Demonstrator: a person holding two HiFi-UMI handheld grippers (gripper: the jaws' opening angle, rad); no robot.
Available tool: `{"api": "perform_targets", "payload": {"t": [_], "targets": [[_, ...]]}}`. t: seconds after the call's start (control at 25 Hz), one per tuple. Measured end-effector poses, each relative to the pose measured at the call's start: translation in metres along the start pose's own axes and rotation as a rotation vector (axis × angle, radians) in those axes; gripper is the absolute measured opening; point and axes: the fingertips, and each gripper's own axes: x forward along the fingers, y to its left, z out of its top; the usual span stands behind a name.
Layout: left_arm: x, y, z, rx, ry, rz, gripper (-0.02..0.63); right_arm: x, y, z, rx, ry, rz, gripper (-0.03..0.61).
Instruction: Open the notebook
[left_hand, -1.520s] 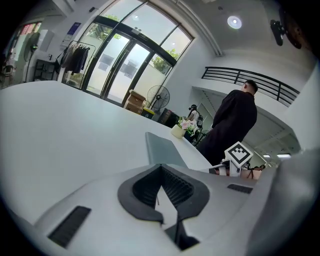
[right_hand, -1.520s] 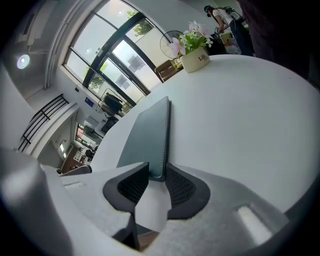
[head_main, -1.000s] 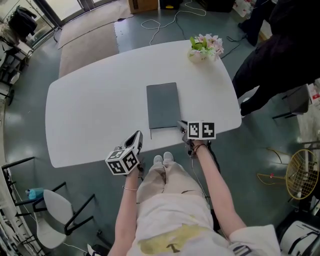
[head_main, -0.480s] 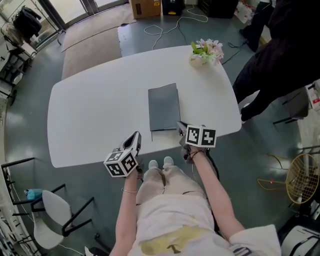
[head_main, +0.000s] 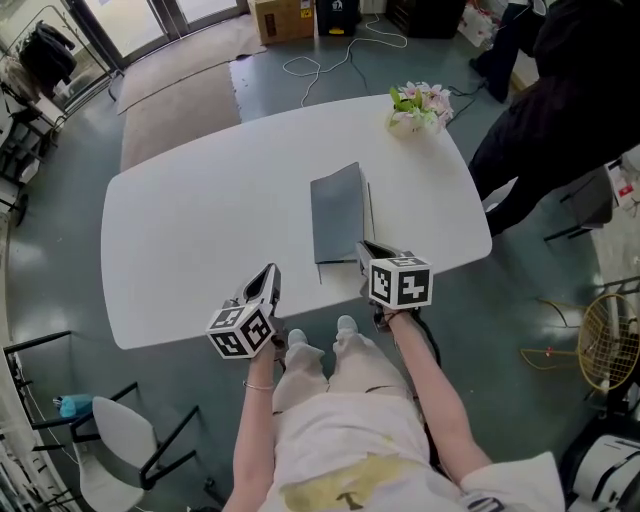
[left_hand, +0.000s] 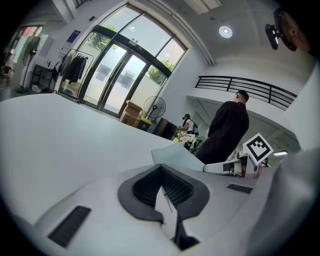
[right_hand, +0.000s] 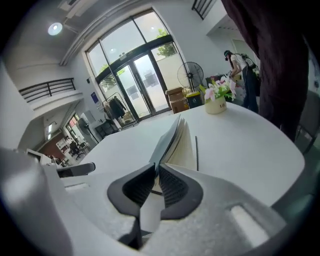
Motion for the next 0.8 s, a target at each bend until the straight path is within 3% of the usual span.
{"api": "perform_targets", "payload": {"t": [0.32,0.8], "targets": [[-0.021,0.032,0.011,0.013,0.012,-0.058,0.0,0.004,0.056,0.014,-0.183,-0.065,-0.113,0.032],[-0.049,0.071,0.027,0.01,-0.019,-0.055,0.0,0.034,0.129,0.019,-0.376,-0.071,-0.151,0.031]]}}
